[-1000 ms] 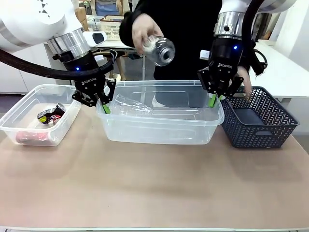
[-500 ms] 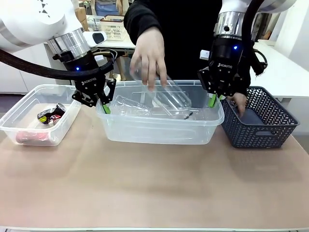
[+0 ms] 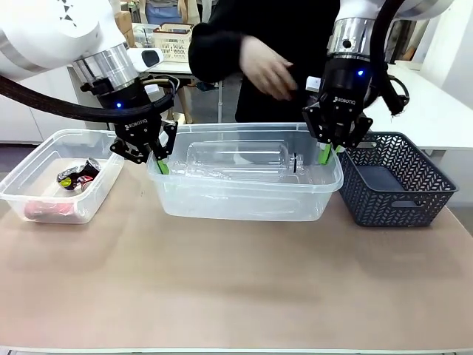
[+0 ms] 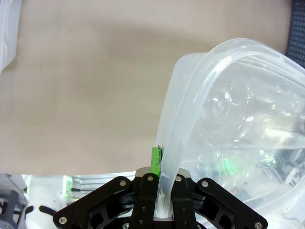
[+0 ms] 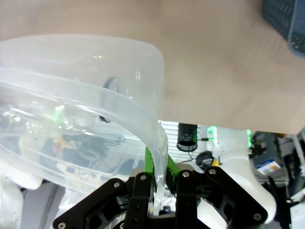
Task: Sort the waste into each basket.
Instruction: Offer the picked Organizing box to the human, then release the Organizing box you were holding.
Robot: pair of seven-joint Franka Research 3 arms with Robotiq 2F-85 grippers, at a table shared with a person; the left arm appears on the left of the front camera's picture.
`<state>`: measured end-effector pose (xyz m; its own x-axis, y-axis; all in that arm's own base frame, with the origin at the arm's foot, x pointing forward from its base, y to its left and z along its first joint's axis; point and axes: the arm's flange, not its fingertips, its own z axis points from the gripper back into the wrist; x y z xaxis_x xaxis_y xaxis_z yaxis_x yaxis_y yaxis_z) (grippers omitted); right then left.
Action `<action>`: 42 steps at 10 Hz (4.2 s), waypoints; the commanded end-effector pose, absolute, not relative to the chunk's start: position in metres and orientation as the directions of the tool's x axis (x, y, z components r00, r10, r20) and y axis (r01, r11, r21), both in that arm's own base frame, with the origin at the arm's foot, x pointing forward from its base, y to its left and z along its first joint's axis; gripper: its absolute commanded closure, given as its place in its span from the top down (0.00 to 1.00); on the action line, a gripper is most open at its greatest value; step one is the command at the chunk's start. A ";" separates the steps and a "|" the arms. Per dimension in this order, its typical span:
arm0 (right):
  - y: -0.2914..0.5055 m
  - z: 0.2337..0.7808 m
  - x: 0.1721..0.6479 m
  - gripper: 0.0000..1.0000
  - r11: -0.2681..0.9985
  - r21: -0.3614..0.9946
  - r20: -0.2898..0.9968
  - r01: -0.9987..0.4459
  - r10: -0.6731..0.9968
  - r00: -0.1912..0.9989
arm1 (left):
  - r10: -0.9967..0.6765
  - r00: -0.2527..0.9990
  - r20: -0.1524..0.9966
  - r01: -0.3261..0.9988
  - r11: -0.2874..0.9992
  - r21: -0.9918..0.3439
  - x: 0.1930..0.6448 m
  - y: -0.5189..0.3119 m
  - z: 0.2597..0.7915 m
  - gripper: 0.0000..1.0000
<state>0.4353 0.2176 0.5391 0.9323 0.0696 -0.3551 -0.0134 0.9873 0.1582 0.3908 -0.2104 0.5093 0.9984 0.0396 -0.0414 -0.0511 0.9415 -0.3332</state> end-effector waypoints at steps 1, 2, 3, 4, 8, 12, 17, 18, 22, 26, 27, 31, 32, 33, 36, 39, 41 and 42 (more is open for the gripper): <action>0.214 0.541 0.431 0.00 0.989 0.144 -0.364 -0.028 0.079 0.928 | 0.083 0.996 -0.037 -0.090 0.932 -0.351 0.392 -0.206 0.514 0.00; 0.214 0.541 0.431 0.00 0.989 0.144 -0.364 -0.028 0.079 0.928 | 0.083 0.996 -0.037 -0.090 0.932 -0.351 0.392 -0.206 0.514 0.00; 0.214 0.541 0.431 0.00 0.989 0.144 -0.364 -0.028 0.079 0.928 | 0.083 0.996 -0.037 -0.090 0.932 -0.351 0.392 -0.206 0.514 0.00; 0.214 0.541 0.431 0.00 0.989 0.144 -0.364 -0.028 0.079 0.928 | 0.083 0.996 -0.037 -0.090 0.932 -0.351 0.392 -0.206 0.514 0.00; 0.214 0.541 0.431 0.00 0.989 0.144 -0.364 -0.028 0.079 0.928 | 0.083 0.996 -0.037 -0.090 0.932 -0.351 0.392 -0.206 0.514 0.00; 0.214 0.541 0.431 0.00 0.989 0.144 -0.364 -0.028 0.079 0.928 | 0.083 0.996 -0.037 -0.090 0.932 -0.351 0.392 -0.206 0.514 0.00; 0.214 0.541 0.431 0.00 0.989 0.144 -0.364 -0.028 0.079 0.928 | 0.083 0.996 -0.037 -0.090 0.932 -0.351 0.392 -0.206 0.514 0.00; 0.214 0.541 0.431 0.00 0.989 0.144 -0.364 -0.028 0.079 0.928 | 0.083 0.996 -0.037 -0.090 0.932 -0.351 0.392 -0.206 0.514 0.00; 0.218 0.539 0.435 0.06 0.987 0.158 -0.355 -0.013 0.070 0.932 | 0.040 0.998 -0.042 -0.051 0.942 -0.333 0.391 -0.210 0.509 0.03; 0.247 0.548 0.548 0.06 0.991 0.099 -0.312 -0.084 0.112 0.944 | 0.071 0.995 0.068 -0.044 0.940 -0.339 0.478 -0.224 0.544 0.03; 0.253 0.544 0.568 0.06 0.992 0.091 -0.339 -0.087 0.113 0.934 | 0.077 0.994 0.075 -0.045 0.932 -0.360 0.497 -0.226 0.545 0.03; 0.253 0.523 0.595 0.06 0.993 0.112 -0.332 -0.040 0.075 0.940 | 0.075 0.997 -0.004 -0.072 0.942 -0.327 0.536 -0.222 0.510 0.03; 0.251 0.516 0.594 0.06 0.993 0.122 -0.341 -0.012 0.053 0.939 | 0.112 0.993 -0.043 -0.120 0.937 -0.328 0.539 -0.218 0.501 0.03; 0.238 0.519 0.594 0.06 0.994 0.093 -0.334 -0.065 0.092 0.938 | 0.048 0.999 0.001 -0.046 0.955 -0.293 0.531 -0.209 0.501 0.03; 0.238 0.519 0.594 0.06 0.994 0.093 -0.334 -0.065 0.092 0.938 | 0.048 0.999 0.001 -0.046 0.955 -0.293 0.531 -0.209 0.501 0.03; 0.238 0.519 0.594 0.06 0.994 0.093 -0.334 -0.065 0.092 0.938 | 0.048 0.999 0.001 -0.046 0.955 -0.293 0.531 -0.209 0.501 0.03; 0.238 0.519 0.594 0.06 0.994 0.093 -0.334 -0.065 0.092 0.938 | 0.048 0.999 0.001 -0.046 0.955 -0.293 0.531 -0.209 0.501 0.03; 0.238 0.519 0.594 0.06 0.994 0.093 -0.334 -0.065 0.092 0.938 | 0.048 0.999 0.001 -0.046 0.955 -0.293 0.531 -0.209 0.501 0.03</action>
